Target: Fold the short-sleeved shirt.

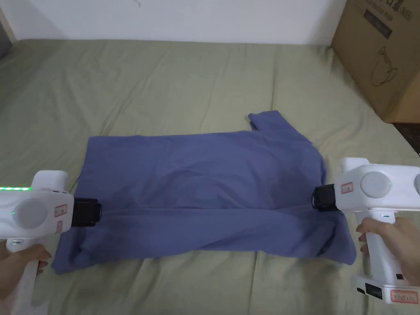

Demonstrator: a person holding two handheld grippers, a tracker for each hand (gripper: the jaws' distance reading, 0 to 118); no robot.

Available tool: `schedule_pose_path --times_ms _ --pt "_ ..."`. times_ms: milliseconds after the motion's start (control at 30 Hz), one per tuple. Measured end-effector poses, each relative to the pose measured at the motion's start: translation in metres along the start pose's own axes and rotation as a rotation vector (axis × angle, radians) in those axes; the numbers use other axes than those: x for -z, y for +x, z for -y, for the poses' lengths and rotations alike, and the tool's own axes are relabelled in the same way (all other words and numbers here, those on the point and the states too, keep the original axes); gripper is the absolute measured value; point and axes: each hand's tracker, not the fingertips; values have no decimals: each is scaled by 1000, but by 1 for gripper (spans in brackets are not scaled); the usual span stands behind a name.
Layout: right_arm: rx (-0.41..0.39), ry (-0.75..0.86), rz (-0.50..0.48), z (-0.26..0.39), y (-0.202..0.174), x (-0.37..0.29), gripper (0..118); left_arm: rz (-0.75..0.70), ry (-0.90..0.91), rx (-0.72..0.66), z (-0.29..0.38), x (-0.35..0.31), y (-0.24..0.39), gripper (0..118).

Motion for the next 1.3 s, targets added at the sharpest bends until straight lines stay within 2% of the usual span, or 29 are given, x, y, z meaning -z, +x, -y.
schedule_pose_path --times_ms 100,200,233,267,300,333,367,467,533,567,600,633,667,700,833,900,933,1000,1033,1067,1100,1133,1167,1200,1300 --pt "26 36 -20 9 4 -22 74 18 30 -47 8 -24 -9 106" --pt "10 98 -48 25 4 -50 70 18 59 -61 20 -52 -13 104" --pt "6 110 -54 31 3 -58 58 41 75 -74 25 -62 -14 86" --pt "5 119 -56 39 2 -67 36 66 87 -87 32 -72 -14 56" --pt "13 141 -56 48 -1 -76 9 83 89 -98 39 -79 -14 20" --pt "33 148 -33 57 -3 -80 1 79 91 -107 47 -83 -12 0" --pt "79 155 -33 68 -4 -84 1 69 101 -104 57 -86 -12 0" --pt "148 87 -159 94 -2 -80 1 111 88 -99 78 -86 -14 0" --pt "147 66 -136 108 -2 -72 1 105 61 -112 88 -76 -17 3" --pt "145 69 -121 112 -1 -67 1 95 63 -118 92 -73 -18 18" --pt "146 68 -112 118 -1 -66 1 80 48 -132 93 -69 -20 45" --pt "154 60 -115 121 -1 -66 1 59 28 -138 93 -65 -18 82" --pt "183 47 -132 125 0 -65 1 57 15 -147 93 -57 -20 96" --pt "204 39 -151 129 0 -64 1 49 -2 -157 94 -50 -22 99" --pt "168 35 -116 135 -3 -66 1 30 -43 -184 92 -26 -24 90" --pt "158 31 -109 136 -3 -66 1 44 -65 -193 94 -14 -22 77" --pt "159 26 -110 136 -2 -66 1 -43 -84 -182 95 -10 -20 48" --pt "164 26 -99 137 0 -67 1 0 -34 -197 93 -18 -23 28" --pt "166 31 -91 136 2 -68 1 24 -29 -207 90 -22 -21 8" --pt "169 37 -81 134 5 -67 4 25 -29 -200 89 -24 -22 6" --pt "172 46 -69 132 7 -67 19 30 -44 -194 87 -23 -21 6" --pt "175 49 -66 129 10 -65 53 25 -50 -183 86 -22 -20 6" --pt "183 51 -62 124 13 -61 79 21 -48 -169 85 -24 -17 6" --pt "197 57 -63 120 16 -58 83 17 -49 -163 85 -25 -16 6" --pt "213 47 -55 107 20 -38 83 19 -48 -178 84 -27 -15 6"
